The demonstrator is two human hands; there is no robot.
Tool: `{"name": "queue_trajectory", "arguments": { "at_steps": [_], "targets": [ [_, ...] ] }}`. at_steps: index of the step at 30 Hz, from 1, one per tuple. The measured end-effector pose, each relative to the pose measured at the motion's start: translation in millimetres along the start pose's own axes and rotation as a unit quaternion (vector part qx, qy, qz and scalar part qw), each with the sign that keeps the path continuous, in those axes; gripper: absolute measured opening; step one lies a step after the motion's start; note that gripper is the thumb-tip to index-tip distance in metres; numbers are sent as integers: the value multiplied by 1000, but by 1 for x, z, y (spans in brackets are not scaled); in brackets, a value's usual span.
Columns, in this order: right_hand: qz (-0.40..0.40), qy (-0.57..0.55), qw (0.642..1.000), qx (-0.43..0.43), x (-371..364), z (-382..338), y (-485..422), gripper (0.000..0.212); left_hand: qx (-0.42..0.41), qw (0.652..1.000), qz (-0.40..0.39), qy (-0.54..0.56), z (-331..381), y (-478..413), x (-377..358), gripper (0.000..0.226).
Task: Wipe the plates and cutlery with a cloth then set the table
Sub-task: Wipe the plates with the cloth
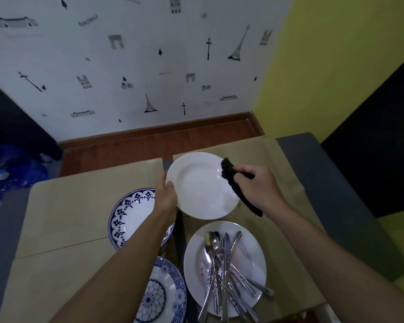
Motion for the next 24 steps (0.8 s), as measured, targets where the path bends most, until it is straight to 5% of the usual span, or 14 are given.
{"name": "queue_trajectory", "arguments": {
  "at_steps": [10,18,24],
  "targets": [
    [-22,-13,999,-29,2,17,-10,37,104,993,-36,32,-41,-32,-13,41],
    [-25,-37,998,-51,0,28,-11,41,68,978,-5,-200,-54,-40,-12,31],
    [-26,-70,995,-67,0,30,-4,40,52,948,-25,-313,-52,-35,-15,51]
  ]
}}
Point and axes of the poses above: each hand's wrist, its own y-axis away from the middle knuckle, its own x-axis out of the back of the hand, z = x × y, the point moved 4 cm from there along -y, towards the middle knuckle, and after that the axes turned 8 degrees about x, right-handed, at the moved point
